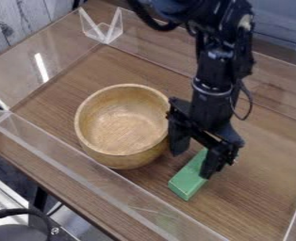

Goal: Put the green block in the brown bowl

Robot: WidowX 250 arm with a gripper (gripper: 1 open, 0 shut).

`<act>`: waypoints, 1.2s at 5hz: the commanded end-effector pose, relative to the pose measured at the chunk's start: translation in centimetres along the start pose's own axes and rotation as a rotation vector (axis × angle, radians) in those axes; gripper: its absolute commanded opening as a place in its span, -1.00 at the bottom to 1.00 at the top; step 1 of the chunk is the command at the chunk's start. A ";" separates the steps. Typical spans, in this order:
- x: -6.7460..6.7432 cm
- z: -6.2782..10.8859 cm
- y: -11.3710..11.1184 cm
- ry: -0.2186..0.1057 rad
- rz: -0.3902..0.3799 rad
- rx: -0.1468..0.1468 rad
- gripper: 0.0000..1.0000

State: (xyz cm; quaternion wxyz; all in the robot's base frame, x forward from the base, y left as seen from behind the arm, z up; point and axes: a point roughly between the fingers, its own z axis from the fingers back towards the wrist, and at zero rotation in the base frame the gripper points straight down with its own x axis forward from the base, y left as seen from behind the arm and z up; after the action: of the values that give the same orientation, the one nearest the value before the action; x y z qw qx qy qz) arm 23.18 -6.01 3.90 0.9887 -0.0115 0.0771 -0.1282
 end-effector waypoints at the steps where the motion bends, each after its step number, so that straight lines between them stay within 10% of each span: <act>1: 0.6 0.4 -0.2 -0.058 -0.020 -0.015 1.00; 6: 0.3 1.5 0.5 -0.110 -0.005 -0.078 1.00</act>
State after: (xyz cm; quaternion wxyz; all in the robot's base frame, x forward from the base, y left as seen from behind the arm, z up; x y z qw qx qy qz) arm 23.17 -5.68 4.30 0.9886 -0.0559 0.0508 -0.1300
